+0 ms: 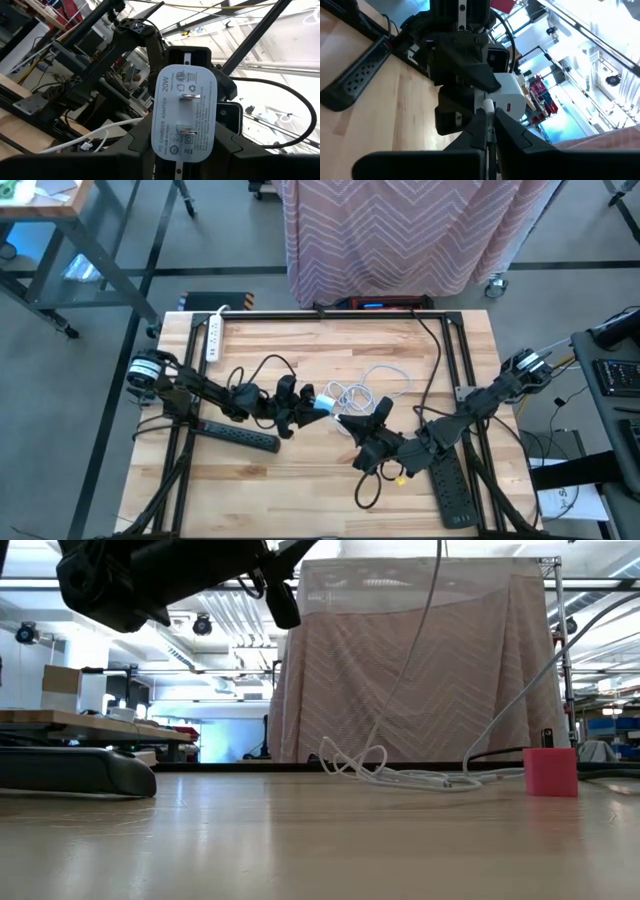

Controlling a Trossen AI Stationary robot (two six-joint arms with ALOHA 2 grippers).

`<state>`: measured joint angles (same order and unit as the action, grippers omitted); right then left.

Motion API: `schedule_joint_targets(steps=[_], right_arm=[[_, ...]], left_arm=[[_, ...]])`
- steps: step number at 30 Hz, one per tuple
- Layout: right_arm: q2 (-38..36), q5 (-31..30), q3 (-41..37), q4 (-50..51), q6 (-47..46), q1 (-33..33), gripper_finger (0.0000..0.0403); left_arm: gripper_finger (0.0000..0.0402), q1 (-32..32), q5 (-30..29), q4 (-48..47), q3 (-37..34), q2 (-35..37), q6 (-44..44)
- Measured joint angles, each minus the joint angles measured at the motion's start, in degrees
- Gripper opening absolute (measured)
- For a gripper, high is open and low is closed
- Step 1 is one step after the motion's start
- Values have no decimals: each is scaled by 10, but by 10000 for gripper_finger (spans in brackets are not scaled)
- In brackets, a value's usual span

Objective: Plug in charger cables
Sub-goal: Insert the white charger cable into the white charger adapter

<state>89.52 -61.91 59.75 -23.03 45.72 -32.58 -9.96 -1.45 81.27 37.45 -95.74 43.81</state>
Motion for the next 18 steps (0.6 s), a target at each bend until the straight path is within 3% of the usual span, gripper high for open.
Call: schedule_joint_targets(steps=[9,18], right_arm=[[0,-16,0,1,8,3,3],[0,19,0,2,6,6,3]], left_arm=[[104,-6,3,2,0,0,-8],[106,-8,8,-5,3,-1,-11]])
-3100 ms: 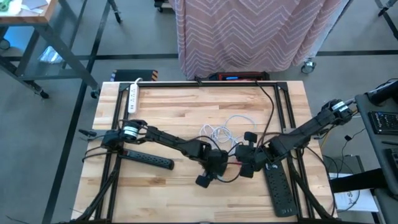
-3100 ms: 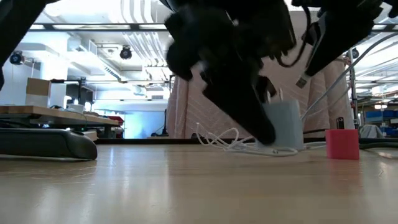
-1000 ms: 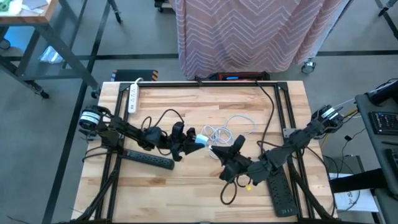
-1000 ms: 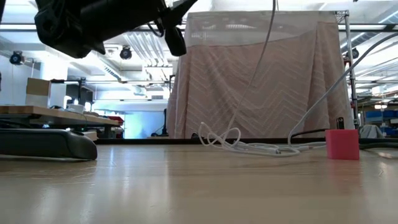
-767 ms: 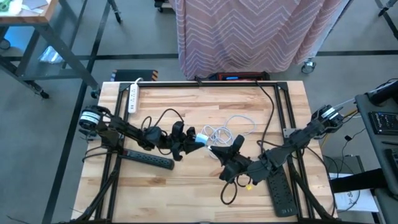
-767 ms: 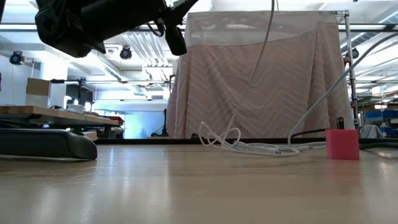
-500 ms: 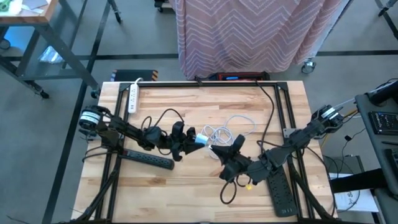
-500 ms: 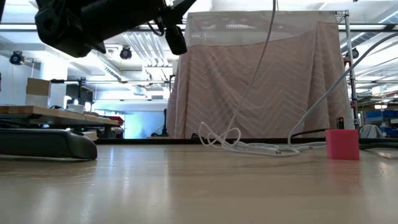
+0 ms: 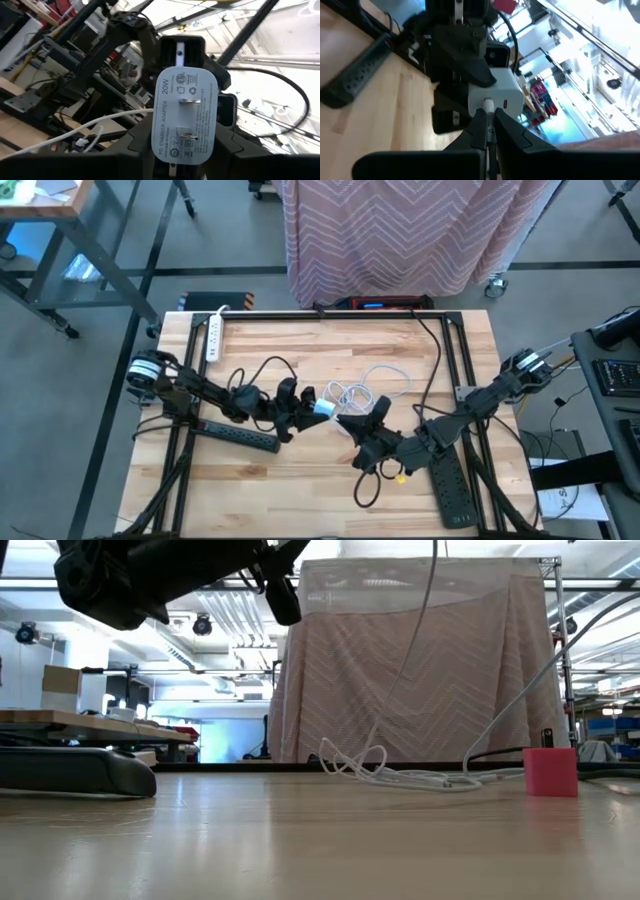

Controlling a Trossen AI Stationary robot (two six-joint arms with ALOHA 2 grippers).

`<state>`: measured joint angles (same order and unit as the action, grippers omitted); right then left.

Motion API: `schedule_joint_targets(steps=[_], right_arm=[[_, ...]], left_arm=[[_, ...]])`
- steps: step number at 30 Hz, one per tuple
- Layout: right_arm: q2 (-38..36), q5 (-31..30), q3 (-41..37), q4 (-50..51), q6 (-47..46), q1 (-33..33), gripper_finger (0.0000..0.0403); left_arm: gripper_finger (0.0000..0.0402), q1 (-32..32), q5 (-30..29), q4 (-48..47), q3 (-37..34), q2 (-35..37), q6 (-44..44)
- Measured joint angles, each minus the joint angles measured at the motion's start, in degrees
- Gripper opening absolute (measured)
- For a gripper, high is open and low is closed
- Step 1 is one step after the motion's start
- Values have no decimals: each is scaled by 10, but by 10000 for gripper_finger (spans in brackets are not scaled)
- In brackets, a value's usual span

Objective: Plug in charger cables
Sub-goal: Insert the white charger cable into the white charger adapter

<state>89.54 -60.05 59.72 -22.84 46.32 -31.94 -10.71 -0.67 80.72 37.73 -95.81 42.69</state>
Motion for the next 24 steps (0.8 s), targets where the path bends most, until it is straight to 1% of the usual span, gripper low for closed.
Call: schedule_joint_targets(steps=[3,10,13,16,18,21,24], right_arm=[[-1,22,2,-2,-2,5,3],[-2,27,2,-2,-1,26,3],[-2,31,2,-2,-3,36,3],[-3,48,2,-2,-25,43,3],[-4,40,2,-2,-51,44,6],[-5,20,4,2,-113,44,31],[-18,29,7,6,-171,45,80]], left_arm=[[101,-1,2,1,3,0,-2],[105,-2,-2,2,5,1,-2],[101,-2,-13,3,5,1,-13],[101,-2,-16,5,4,2,-27],[103,-2,-20,7,4,2,-46],[101,-1,-26,6,1,6,-75],[101,-1,-23,2,0,17,-110]])
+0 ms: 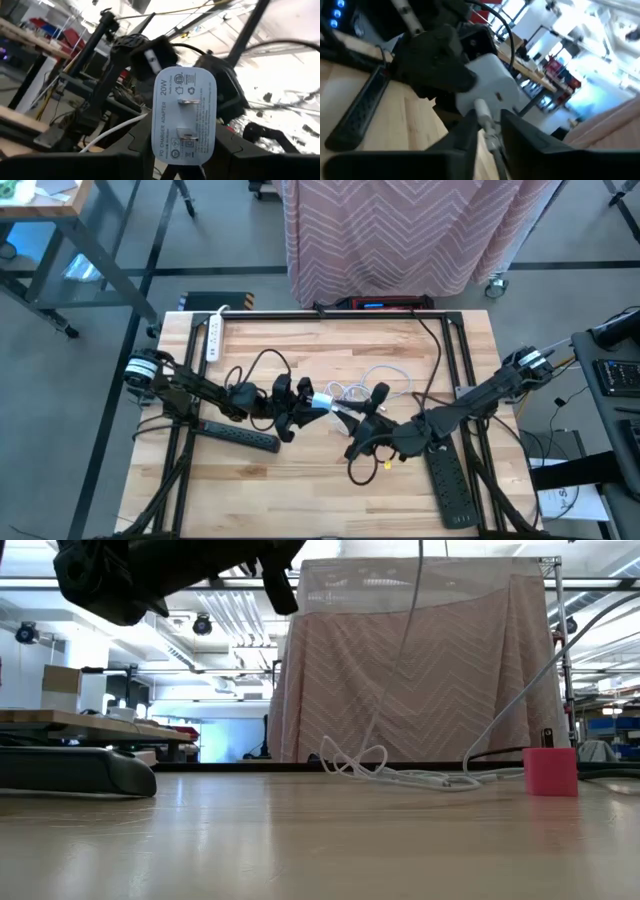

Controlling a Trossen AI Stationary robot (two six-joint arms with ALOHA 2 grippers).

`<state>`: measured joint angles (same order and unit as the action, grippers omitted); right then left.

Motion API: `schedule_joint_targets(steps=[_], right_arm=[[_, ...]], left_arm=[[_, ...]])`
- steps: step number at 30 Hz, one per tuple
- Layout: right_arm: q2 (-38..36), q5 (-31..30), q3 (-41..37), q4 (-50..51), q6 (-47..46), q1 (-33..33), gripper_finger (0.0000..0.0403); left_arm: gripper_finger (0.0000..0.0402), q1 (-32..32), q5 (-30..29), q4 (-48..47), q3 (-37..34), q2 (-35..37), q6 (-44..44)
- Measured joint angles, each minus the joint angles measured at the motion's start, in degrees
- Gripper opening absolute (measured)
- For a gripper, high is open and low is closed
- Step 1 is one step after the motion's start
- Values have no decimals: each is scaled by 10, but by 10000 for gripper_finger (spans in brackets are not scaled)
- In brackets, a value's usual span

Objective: Plug in charger cables
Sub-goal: Insert the white charger cable into the white charger adapter, then insert the white charger adapter into left black outlet extension

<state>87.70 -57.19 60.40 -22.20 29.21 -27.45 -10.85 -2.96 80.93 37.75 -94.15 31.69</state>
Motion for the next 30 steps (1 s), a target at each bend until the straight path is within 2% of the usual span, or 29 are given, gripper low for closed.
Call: schedule_joint_targets(steps=[5,9,14,20,24,30], right_arm=[[-41,39,0,20,-80,0,171],[-75,118,3,22,-157,7,227],[-93,221,19,20,-213,33,266],[-63,232,44,45,-232,61,275],[-55,245,54,43,-234,70,265],[-46,314,60,29,-234,83,227]], left_arm=[[101,1,22,-14,-2,40,-51],[102,1,31,-82,-2,101,-168],[100,1,-22,-222,28,153,-277],[101,-7,-38,-341,93,153,-344],[100,-33,-46,-349,112,147,-379],[103,-49,-82,-349,113,153,-402]])
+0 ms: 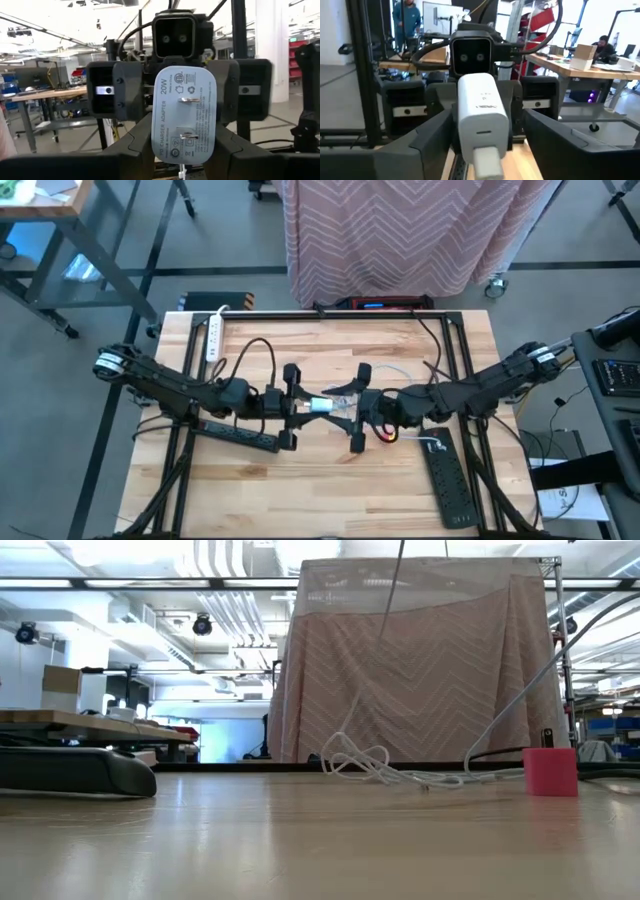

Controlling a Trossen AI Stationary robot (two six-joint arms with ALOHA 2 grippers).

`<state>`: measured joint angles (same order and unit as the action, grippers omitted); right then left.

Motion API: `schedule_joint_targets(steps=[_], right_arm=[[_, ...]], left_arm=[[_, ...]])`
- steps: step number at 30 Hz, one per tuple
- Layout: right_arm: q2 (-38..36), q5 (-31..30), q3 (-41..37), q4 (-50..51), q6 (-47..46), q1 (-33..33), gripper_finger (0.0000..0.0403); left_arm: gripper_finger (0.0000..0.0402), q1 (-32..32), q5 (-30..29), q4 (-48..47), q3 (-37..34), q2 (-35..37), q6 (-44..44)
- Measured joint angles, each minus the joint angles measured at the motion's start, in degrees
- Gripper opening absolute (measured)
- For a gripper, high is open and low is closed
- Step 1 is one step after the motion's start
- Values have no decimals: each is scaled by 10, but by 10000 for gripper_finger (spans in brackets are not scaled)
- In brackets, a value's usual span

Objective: Plug in charger cables
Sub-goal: Insert the white charger adapter into left black outlet extension

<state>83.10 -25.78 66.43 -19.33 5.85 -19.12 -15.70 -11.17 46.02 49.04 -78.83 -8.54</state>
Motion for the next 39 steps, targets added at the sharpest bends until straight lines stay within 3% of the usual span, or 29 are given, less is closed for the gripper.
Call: schedule_joint_targets(steps=[17,26,28,32,39], right_arm=[[9,11,0,16,-6,15,108],[0,16,-1,63,-24,18,105],[-6,14,-1,90,-32,20,105],[-15,20,-1,136,-31,23,105],[-11,27,-1,198,-36,24,105]], left_arm=[[108,0,-17,-34,0,-7,1],[187,-1,-5,-117,0,11,-34],[205,-1,-13,-177,2,29,-34],[235,-5,-8,-383,35,68,-8],[251,-17,-13,-661,67,79,182]])
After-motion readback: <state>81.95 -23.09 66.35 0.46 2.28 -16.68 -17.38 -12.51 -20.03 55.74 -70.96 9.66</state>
